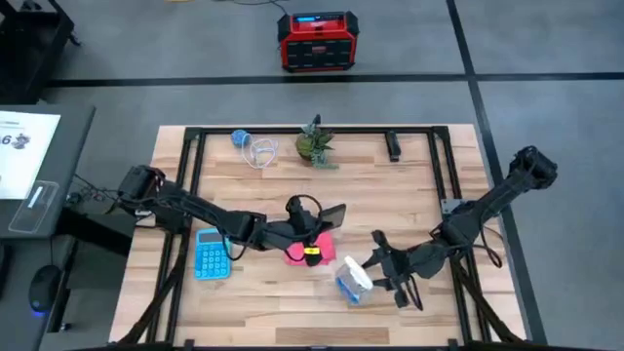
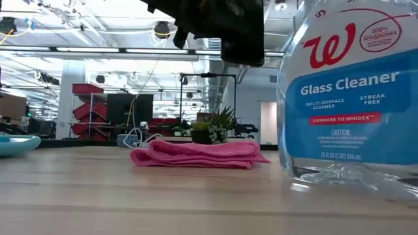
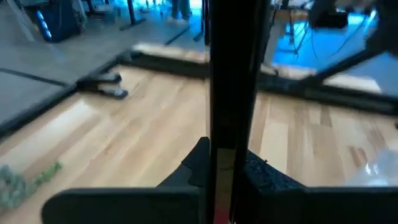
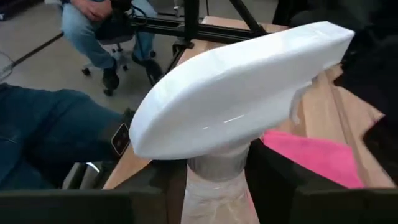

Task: Apply microfiber cloth
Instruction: Spray the front of the cellphone using the spray bottle

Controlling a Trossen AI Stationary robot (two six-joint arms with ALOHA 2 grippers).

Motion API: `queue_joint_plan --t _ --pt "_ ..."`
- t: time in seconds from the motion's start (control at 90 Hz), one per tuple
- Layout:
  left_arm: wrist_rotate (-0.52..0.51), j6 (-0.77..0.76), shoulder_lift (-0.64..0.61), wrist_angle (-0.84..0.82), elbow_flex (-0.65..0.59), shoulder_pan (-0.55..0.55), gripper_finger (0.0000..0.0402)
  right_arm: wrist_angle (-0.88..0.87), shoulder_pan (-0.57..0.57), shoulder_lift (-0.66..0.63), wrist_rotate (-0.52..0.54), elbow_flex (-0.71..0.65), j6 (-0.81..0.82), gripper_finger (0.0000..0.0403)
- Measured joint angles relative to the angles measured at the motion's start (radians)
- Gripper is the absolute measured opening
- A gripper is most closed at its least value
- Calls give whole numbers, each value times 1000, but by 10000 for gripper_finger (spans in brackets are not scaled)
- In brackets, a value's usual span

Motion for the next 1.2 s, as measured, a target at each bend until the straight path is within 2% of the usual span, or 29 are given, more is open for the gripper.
queue_joint_plan --t 0.122,0.278,0.411,0.544,0.656,0.856,1.067,1.2 --pt "-1 -108 0 -73 -33 -2 7 -12 1 0 29 0 18 226" --pt "0 -203 2 -59 -124 -24 7 -83 28 -16 212 -2 78 252" --pt "-1 -198 3 32 -209 -46 7 -199 39 -42 339 -2 187 248" --pt "-1 -176 3 167 -285 -54 7 -291 35 -53 373 -5 245 236" --pt "-9 -174 4 211 -332 -54 7 -346 27 -66 421 7 264 228" --pt "-19 -175 5 258 -372 -52 7 -361 18 -65 441 66 242 223" --pt "-7 -155 89 360 -361 -52 7 -351 6 -64 434 92 237 221" --pt "-7 -153 158 406 -346 -52 7 -339 -3 -62 425 92 238 187"
